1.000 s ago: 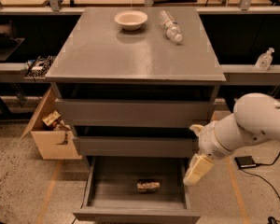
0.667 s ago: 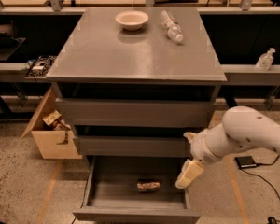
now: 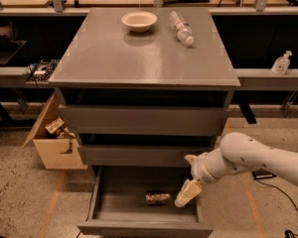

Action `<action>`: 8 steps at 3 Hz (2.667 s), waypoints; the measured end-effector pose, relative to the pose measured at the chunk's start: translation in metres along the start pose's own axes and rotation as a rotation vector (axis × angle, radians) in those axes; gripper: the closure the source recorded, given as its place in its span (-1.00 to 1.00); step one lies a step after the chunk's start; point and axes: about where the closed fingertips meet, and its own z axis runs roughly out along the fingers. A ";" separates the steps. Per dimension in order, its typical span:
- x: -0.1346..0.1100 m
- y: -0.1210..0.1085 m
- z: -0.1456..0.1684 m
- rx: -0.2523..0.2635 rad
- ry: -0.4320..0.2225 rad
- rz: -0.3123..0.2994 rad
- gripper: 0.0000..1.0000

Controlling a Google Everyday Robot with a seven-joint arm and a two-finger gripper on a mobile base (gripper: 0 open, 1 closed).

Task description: Pick orange can from bottom drawer and place on counter

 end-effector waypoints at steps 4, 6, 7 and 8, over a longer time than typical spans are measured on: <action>0.053 -0.022 0.081 0.001 -0.012 0.058 -1.00; 0.081 -0.030 0.154 -0.012 -0.061 0.130 -1.00; 0.095 -0.038 0.202 -0.030 -0.073 0.184 -1.00; 0.095 -0.038 0.202 -0.030 -0.074 0.184 -1.00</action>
Offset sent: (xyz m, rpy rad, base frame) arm 0.0135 -0.0047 -0.0491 -0.0337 0.0085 -0.0283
